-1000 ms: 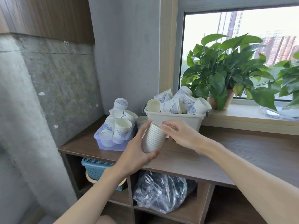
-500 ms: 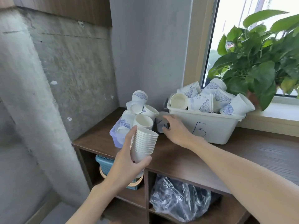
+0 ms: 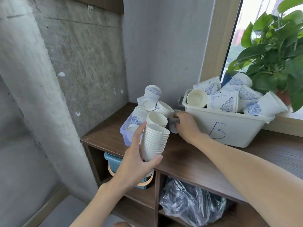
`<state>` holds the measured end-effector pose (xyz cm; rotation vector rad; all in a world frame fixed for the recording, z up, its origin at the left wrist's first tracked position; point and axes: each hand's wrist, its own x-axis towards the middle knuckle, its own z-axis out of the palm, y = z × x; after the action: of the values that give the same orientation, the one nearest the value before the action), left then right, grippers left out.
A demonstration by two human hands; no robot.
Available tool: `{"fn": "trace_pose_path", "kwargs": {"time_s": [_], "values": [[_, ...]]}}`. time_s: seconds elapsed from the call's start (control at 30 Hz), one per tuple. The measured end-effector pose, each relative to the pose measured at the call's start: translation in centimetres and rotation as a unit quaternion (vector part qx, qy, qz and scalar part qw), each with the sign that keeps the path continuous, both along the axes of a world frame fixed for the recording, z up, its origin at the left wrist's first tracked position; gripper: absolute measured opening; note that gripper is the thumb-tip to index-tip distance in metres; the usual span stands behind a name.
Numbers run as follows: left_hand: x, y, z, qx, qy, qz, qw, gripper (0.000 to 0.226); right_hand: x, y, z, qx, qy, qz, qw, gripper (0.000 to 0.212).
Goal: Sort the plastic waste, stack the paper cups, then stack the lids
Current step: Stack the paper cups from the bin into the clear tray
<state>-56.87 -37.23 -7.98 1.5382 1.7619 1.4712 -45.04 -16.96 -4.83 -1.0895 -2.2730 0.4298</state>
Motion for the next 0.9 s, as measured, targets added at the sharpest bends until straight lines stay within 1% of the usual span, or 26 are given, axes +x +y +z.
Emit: {"fn": "trace_pose_path", "kwargs": {"time_s": [0.07,0.17,0.2,0.3,0.5,0.67,0.9], "values": [[0.1,-0.1,0.1,-0.003,0.001,-0.002,1.0,0.099,-0.1,0.0,0.0,0.017,-0.007,-0.006,1.0,0.013],[0.3,-0.2,0.4,-0.004,0.005,-0.002,1.0,0.099,0.2,-0.5,0.3,0.041,-0.002,-0.004,0.999,0.031],[0.4,-0.2,0.5,-0.005,0.005,-0.003,1.0,0.099,0.3,-0.9,0.4,0.041,0.004,-0.005,0.999,0.032],[0.9,-0.3,0.8,-0.006,0.004,-0.007,1.0,0.099,1.2,-2.0,0.7,0.034,0.023,-0.007,0.999,0.019],[2.5,-0.5,1.2,-0.004,-0.008,-0.02,1.0,0.097,4.6,-4.7,1.4,0.031,0.073,-0.016,0.997,0.019],[4.6,-0.5,1.1,-0.001,-0.01,-0.027,1.0,0.096,7.3,-6.9,3.3,0.016,0.119,-0.023,0.992,0.017],[6.2,-0.3,1.2,-0.002,-0.011,-0.035,0.999,0.095,9.3,-9.9,7.3,0.058,0.213,-0.019,0.975,0.008]]}}
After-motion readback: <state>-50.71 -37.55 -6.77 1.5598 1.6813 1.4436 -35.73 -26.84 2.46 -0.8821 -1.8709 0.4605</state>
